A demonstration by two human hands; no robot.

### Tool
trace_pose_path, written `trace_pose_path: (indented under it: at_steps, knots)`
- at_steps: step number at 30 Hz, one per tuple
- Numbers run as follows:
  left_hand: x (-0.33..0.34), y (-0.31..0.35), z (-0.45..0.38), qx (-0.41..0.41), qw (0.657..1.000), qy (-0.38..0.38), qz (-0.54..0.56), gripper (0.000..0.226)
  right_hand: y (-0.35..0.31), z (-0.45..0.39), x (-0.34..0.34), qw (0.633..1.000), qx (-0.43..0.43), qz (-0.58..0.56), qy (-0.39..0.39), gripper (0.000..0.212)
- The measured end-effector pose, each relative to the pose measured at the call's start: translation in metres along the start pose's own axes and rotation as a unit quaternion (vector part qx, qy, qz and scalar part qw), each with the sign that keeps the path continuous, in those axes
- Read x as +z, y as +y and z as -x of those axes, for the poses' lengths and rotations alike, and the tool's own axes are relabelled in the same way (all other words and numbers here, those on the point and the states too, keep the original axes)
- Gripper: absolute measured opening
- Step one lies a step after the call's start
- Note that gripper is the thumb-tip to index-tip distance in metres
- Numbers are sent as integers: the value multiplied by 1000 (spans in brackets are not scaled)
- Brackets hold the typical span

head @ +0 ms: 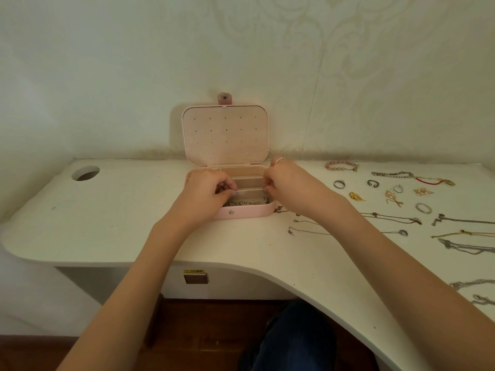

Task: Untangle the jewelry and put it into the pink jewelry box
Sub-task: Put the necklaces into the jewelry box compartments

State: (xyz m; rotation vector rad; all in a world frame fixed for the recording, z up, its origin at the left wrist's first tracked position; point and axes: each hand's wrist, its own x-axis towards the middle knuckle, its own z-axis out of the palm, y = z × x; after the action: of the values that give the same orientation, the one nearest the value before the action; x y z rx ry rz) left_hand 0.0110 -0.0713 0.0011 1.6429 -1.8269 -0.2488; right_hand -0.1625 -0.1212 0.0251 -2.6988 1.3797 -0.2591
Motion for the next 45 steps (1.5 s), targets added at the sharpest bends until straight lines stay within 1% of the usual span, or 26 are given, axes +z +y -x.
trace_pose_path:
  at_steps: [5, 8, 11, 16, 18, 20, 21, 22, 23, 24, 25, 26, 28, 29, 32, 35, 38, 42, 45]
  knots:
    - [2, -3, -2, -2, 1000, 7, 2, 7, 2, -7, 5, 999, 44, -9, -6, 17]
    - [4, -5, -3, 0, 1000, -4, -3, 8, 0, -4, 7, 999, 27, 23, 11, 8]
    - [6, -6, -4, 1, 1000, -3, -12, 8, -2, 1, 9, 998, 4, 46, 37, 16]
    - [6, -4, -4, 0, 1000, 2, -25, 7, -4, 2, 12, 997, 11, 64, 43, 14]
    - [4, -2, -2, -10, 1000, 1, -9, 7, -4, 3, 9, 999, 18, 12, 48, 12]
    - [0, -1, 0, -20, 1000, 1, 13, 6, 5, 8, -2, 991, 33, -125, 43, 10]
    - [-3, 0, 2, -24, 999, -3, 26, 5, 11, 13, -13, 975, 53, -210, 53, 9]
    - [-5, 1, 3, -30, 999, -6, 42, 6, 21, 20, -24, 957, 74, -270, 80, 8]
    - [-7, 1, 4, -38, 997, -3, 63, 10, 33, 28, -36, 945, 94, -295, 106, 7]
    - [-8, 2, 5, -46, 995, 8, 87, 15, 46, 38, -46, 945, 109, -286, 114, 5]
    - [-8, 4, 6, -46, 993, 28, 103, 19, 59, 49, -54, 953, 120, -259, 102, 3]
    - [-6, 8, 6, -37, 993, 54, 102, 21, 71, 60, -58, 964, 130, -221, 75, 2]
    - [1, 23, 10, 6, 993, 97, 71, 20, 94, 80, -58, 976, 159, -145, 30, 4]
    - [6, 33, 12, 35, 992, 103, 66, 20, 105, 88, -56, 976, 183, -118, 32, 4]
    - [29, 59, 12, 113, 988, 76, 79, 18, 132, 111, -52, 963, 250, -80, 67, 4]
    - [51, 77, 7, 143, 987, 56, 52, 17, 144, 123, -45, 960, 262, -83, 44, 5]
    - [66, 86, 3, 136, 988, 37, 61, 18, 149, 127, -45, 960, 267, -84, 22, 9]
    - [83, 99, 1, 131, 989, 12, 62, 19, 159, 138, -58, 950, 305, -61, -14, 18]
    - [96, 110, -1, 128, 989, -17, 66, 19, 157, 139, -51, 947, 313, -60, -41, 18]
